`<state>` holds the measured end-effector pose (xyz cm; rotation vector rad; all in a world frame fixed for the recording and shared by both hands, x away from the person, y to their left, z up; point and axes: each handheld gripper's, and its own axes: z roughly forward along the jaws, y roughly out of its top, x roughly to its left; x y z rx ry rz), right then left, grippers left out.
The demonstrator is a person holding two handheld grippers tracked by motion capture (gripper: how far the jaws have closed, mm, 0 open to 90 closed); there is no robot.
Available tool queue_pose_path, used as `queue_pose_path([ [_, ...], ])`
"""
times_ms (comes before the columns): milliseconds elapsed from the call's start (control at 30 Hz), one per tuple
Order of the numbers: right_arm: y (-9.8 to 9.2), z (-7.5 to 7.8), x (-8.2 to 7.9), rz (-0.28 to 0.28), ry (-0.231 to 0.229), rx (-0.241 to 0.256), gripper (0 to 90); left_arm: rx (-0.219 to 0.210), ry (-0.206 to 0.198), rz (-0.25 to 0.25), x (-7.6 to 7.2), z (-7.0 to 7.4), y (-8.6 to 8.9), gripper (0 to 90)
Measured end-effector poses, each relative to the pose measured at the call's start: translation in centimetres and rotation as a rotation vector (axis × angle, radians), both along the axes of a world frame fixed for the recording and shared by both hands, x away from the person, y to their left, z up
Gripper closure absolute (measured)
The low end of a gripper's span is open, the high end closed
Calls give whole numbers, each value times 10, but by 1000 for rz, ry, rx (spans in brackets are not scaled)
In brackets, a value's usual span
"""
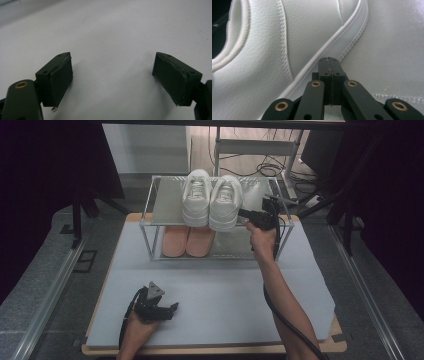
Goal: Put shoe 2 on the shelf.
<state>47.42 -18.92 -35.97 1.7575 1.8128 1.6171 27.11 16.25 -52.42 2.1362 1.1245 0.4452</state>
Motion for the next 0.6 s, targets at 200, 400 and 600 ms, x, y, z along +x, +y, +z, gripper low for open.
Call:
queue_pose_path([
  [200, 2, 4, 12, -20, 10, -36, 900, -1, 0, -2, 0, 0, 0, 165],
  [400, 3, 5, 22, -18, 18, -61, 900, 1, 0, -1, 0, 0, 0, 166],
  [600, 6, 7, 28, -45, 19, -89, 900, -1, 0, -1, 0, 0, 0, 166],
])
